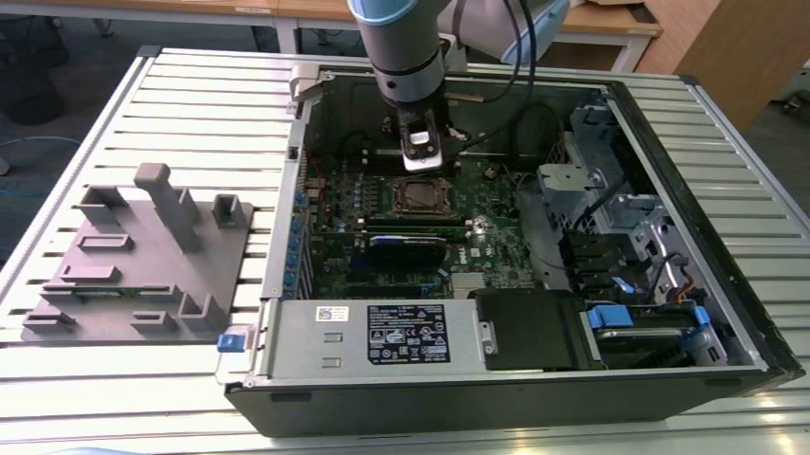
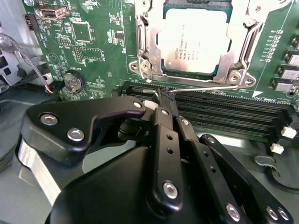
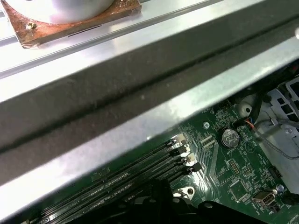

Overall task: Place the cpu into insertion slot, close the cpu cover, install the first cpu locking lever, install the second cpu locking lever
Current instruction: 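Install the first cpu locking lever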

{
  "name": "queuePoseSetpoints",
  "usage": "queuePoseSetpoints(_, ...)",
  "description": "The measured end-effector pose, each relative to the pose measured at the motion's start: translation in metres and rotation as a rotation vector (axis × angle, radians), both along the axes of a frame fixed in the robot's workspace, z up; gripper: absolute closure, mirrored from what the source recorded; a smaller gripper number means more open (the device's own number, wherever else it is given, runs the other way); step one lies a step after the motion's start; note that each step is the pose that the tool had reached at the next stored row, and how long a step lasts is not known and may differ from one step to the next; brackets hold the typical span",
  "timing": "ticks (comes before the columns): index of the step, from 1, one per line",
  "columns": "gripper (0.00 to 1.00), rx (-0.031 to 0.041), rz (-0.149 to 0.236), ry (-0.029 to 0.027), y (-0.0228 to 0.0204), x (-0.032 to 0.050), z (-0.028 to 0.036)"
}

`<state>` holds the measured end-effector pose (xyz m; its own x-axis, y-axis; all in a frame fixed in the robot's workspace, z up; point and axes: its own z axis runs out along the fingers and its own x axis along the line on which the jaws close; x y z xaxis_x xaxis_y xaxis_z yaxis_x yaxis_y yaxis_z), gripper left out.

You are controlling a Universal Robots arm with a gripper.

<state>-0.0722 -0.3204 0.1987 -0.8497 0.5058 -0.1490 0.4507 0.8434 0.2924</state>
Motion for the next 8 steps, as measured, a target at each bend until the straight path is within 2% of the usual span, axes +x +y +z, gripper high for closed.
queuePoseSetpoints(3, 0.89, 0.0038, 0.0, 0.0, -0.0014, -0.0003, -0.0004)
queuePoseSetpoints(6, 0.89, 0.0165, 0.0, -0.0002, -0.0021, -0.0005, -0.0007)
queuePoseSetpoints(8, 0.89, 0.0221, 0.0, -0.0004, -0.0022, -0.0006, -0.0008)
